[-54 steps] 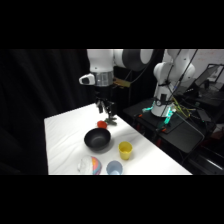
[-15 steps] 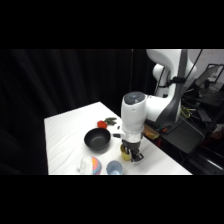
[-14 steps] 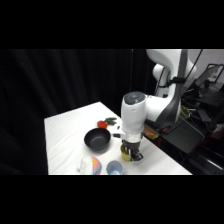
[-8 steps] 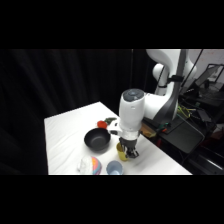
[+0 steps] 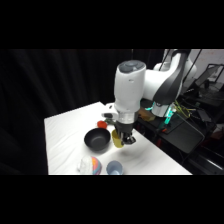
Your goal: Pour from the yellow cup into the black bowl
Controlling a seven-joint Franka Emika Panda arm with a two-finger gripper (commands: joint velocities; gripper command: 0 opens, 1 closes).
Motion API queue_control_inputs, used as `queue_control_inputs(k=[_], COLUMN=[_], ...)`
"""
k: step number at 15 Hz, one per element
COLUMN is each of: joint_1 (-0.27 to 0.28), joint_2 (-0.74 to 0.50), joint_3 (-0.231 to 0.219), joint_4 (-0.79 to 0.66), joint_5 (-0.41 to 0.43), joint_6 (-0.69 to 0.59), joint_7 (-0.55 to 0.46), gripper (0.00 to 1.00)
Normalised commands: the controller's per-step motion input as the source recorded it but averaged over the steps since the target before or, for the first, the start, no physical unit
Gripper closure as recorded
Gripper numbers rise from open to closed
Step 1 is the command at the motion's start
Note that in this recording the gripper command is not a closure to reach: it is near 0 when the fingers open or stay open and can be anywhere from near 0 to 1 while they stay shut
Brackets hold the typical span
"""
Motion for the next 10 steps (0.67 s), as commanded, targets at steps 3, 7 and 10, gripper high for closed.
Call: queue_control_inputs(k=[3,7,10], joint_1=[-0.284,-0.503,-0.459], joint_2=[-0.04,0.27,0.48], joint_3=[0.13,0.281,0.198], joint_4=[0.42,0.55,0.7], joint_5=[0.023,0.446,0.601], joint_6=[-0.39,-0.23,-0.43], joint_7=[-0.52,-0.96,-1.0], gripper=[0.18,0.18,0.18])
